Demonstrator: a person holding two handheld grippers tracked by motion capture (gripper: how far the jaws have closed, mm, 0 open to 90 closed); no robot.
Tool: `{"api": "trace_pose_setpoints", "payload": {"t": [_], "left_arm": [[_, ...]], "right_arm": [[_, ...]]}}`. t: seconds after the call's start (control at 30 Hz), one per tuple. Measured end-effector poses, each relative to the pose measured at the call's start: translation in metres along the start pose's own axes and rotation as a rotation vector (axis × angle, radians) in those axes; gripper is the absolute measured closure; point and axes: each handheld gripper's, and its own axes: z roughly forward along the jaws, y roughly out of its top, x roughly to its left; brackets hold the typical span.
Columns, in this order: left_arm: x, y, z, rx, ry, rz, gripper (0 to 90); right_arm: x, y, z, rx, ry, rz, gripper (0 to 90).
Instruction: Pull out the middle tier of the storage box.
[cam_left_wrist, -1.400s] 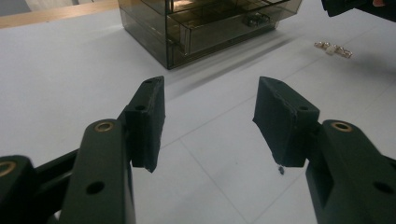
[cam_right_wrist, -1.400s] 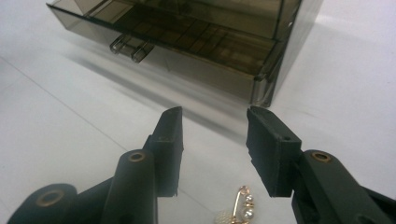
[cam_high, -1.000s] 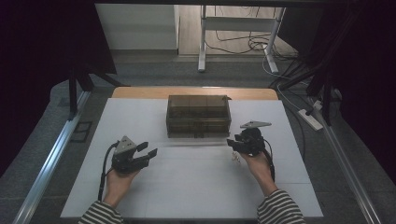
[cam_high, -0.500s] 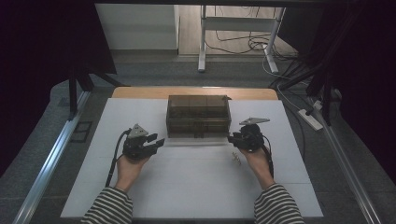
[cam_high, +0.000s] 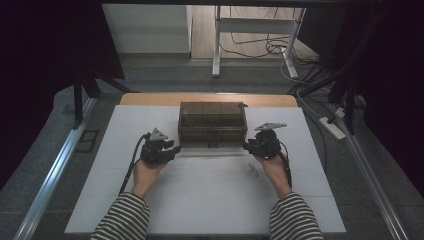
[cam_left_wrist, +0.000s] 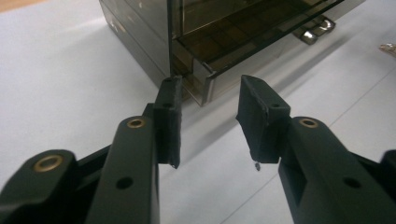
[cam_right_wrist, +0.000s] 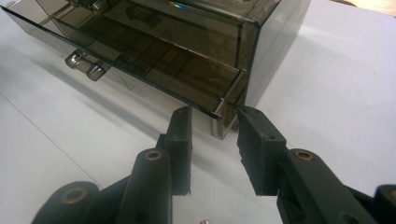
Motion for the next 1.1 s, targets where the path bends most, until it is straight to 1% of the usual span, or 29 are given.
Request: {"api": "trace_pose_setpoints", "payload": {"t": [0.1,0.23,0.33,0.4,0.47,0.53,0.6,0.67,0.83,0.93,1.03,1.1], "left_arm": [[0.000,0.002,0.004,0.010,-0.004,-0.004,63.6],[-0.002,0.004,0.007,0.023,-0.004,0.009,65.8],[-0.002,0.004,0.010,0.024,-0.006,0.008,67.0],[-0.002,0.004,0.011,0.026,-0.010,0.002,68.2],[-0.002,0.004,0.013,0.030,-0.018,-0.001,69.6],[-0.002,0.004,0.014,0.033,-0.023,0.002,70.7],[-0.004,0.004,0.016,0.037,-0.019,0.006,71.6],[-0.003,0.004,0.017,0.038,-0.020,0.000,71.7],[-0.003,0.003,0.017,0.047,-0.016,-0.001,73.2],[-0.003,0.003,0.016,0.050,-0.030,-0.015,73.5],[-0.005,0.002,0.014,0.059,-0.033,-0.008,74.0],[-0.006,0.002,0.013,0.063,-0.035,-0.003,74.5]], "right_arm": [[0.000,0.000,0.002,0.003,0.002,-0.013,65.6],[0.001,0.000,0.004,0.002,0.013,-0.017,65.5],[0.003,0.000,0.007,0.000,0.024,-0.021,66.0],[0.005,0.000,0.008,0.006,0.012,-0.028,66.1],[0.004,-0.001,0.009,0.012,0.014,-0.021,67.2],[0.004,-0.001,0.009,0.016,0.016,-0.024,67.9],[0.004,-0.002,0.009,0.016,0.015,-0.026,68.3],[0.004,-0.002,0.008,0.018,0.017,-0.026,68.5],[0.006,-0.002,0.007,0.028,0.019,-0.034,69.5],[0.006,-0.003,0.007,0.030,0.019,-0.040,70.2],[0.006,-0.004,0.005,0.030,0.018,-0.033,70.7],[0.005,-0.005,0.004,0.032,0.015,-0.037,71.3]]}}
